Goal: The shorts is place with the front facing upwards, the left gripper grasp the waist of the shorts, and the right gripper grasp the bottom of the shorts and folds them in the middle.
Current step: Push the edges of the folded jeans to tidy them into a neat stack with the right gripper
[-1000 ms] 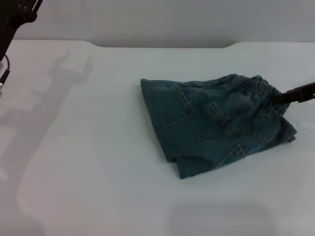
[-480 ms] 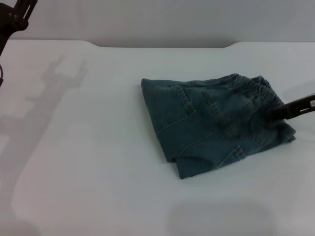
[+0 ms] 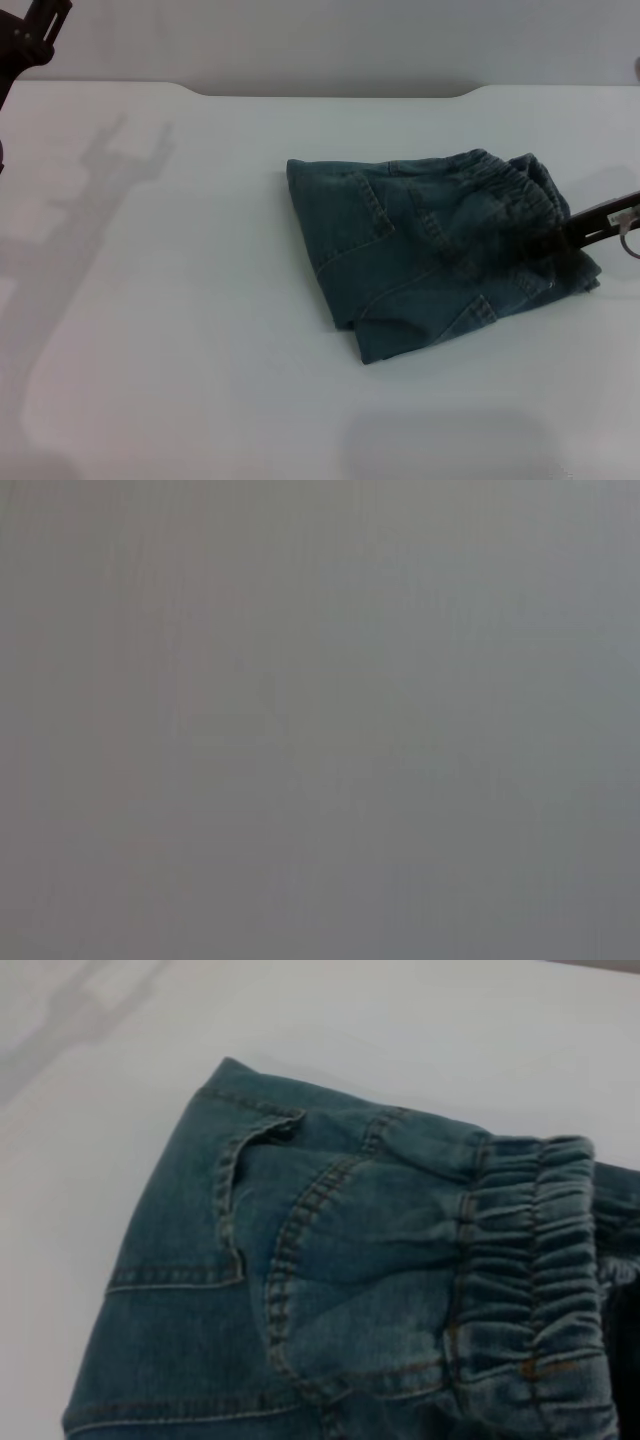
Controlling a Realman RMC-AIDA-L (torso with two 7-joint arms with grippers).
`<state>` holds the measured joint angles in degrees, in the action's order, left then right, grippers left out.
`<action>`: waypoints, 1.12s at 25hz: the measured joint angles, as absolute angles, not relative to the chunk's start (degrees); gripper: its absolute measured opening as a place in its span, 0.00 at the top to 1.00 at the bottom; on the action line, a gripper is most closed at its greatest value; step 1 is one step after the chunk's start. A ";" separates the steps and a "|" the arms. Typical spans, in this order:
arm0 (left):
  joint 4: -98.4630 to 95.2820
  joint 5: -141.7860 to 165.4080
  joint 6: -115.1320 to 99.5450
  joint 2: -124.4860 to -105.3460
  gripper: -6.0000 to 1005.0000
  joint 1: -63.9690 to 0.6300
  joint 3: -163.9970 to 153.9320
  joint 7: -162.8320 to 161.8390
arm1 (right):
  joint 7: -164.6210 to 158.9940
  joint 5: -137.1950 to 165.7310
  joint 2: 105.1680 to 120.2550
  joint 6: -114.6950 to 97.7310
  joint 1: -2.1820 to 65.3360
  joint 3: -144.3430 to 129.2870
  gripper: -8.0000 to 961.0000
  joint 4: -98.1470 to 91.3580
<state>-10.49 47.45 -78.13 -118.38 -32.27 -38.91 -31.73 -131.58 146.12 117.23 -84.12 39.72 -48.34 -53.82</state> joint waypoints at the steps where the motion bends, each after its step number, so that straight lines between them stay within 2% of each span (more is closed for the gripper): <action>1: -10.47 47.45 -78.13 -118.41 0.33 -32.26 -38.89 -31.73 | -131.58 146.11 117.24 -84.27 39.79 -48.34 0.48 -53.84; 17: -10.45 47.46 -78.14 -118.47 0.33 -32.07 -38.65 -31.73 | -131.39 144.98 117.60 -89.05 41.22 -48.36 0.48 -54.01; 28: -10.46 47.46 -78.14 -118.46 0.33 -32.08 -38.66 -31.73 | -130.79 141.38 117.29 -93.28 41.41 -48.22 0.47 -54.23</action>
<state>-10.46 47.46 -78.14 -118.46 -32.08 -38.66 -31.73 -130.79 141.38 117.29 -93.28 41.41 -48.22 -54.24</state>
